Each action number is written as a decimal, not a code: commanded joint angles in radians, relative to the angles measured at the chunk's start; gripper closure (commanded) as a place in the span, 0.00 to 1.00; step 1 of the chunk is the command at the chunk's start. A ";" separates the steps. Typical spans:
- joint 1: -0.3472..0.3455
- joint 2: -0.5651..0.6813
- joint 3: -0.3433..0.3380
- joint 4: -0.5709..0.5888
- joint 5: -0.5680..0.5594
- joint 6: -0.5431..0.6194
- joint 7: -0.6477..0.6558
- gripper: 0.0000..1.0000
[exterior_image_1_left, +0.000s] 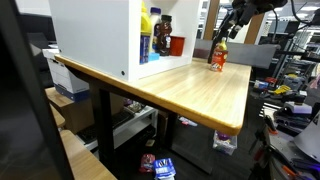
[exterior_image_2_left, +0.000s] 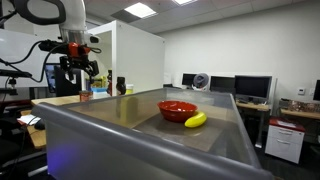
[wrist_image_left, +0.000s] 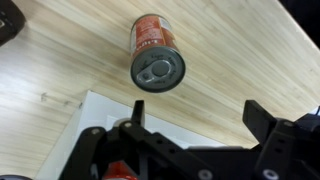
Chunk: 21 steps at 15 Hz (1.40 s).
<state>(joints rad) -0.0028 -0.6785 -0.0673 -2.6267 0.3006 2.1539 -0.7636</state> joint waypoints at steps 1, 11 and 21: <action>0.016 -0.046 0.020 -0.074 -0.012 0.117 0.198 0.00; -0.071 -0.012 0.094 -0.117 -0.188 0.388 0.719 0.00; -0.351 -0.064 0.345 -0.133 -0.483 0.356 1.220 0.00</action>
<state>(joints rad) -0.2647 -0.6925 0.1860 -2.7556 -0.0917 2.5657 0.3068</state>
